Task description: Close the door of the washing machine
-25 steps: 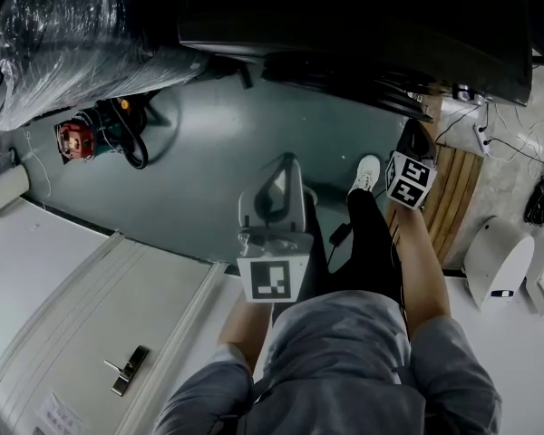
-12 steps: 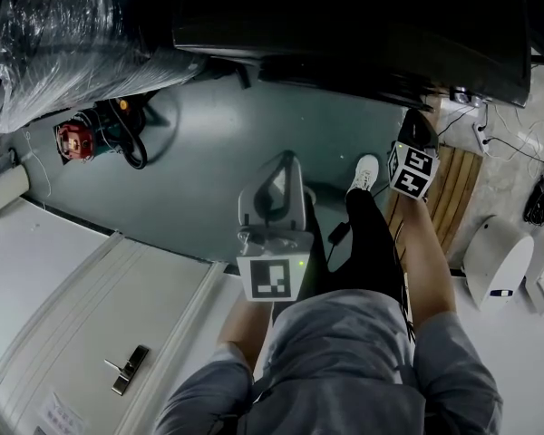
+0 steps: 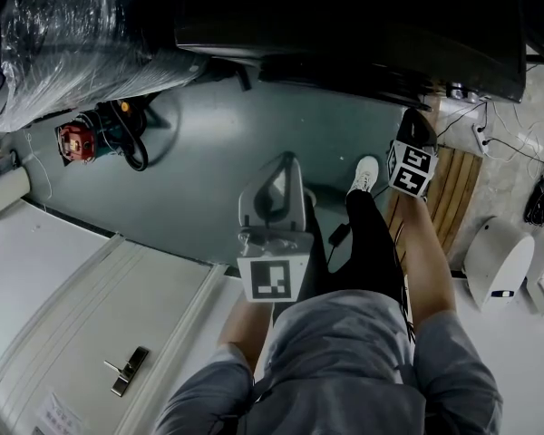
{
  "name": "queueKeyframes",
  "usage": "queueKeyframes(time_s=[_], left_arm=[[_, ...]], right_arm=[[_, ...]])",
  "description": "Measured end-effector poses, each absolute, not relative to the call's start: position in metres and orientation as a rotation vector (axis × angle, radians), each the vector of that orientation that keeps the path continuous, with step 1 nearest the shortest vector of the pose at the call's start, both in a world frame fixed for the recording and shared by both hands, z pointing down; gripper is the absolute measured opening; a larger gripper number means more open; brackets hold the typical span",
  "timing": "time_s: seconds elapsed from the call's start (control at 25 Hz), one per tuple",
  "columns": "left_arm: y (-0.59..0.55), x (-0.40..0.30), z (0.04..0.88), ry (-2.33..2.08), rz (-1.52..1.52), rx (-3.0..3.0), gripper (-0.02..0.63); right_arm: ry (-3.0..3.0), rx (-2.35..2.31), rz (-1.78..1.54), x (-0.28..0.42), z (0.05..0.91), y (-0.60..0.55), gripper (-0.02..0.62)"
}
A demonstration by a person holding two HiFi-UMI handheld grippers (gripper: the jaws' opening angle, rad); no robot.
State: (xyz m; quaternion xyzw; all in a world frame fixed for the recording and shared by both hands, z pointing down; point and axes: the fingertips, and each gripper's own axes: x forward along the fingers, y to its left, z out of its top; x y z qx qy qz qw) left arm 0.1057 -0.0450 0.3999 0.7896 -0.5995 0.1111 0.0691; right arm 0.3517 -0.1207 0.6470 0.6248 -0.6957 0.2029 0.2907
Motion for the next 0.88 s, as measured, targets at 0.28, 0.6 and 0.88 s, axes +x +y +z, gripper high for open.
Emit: queueKeyframes(time_s=[0.28, 0.6, 0.88], left_arm=[[-0.04, 0.106, 0.4, -1.803, 0.332, 2.379, -0.003], [-0.039, 0.108, 0.386, -1.796, 0.328, 2.406, -0.003], [-0.047, 0.11, 0.336, -1.828, 0.257, 2.446, -0.003]], right_arm=[[-1.851, 1.68, 0.535, 0.356, 0.645, -0.118, 0.0], [-1.88, 1.703, 0.515, 0.353, 0.622, -0.111, 0.0], [-2.023, 1.651, 0.481, 0.333, 0.561, -0.089, 0.0]])
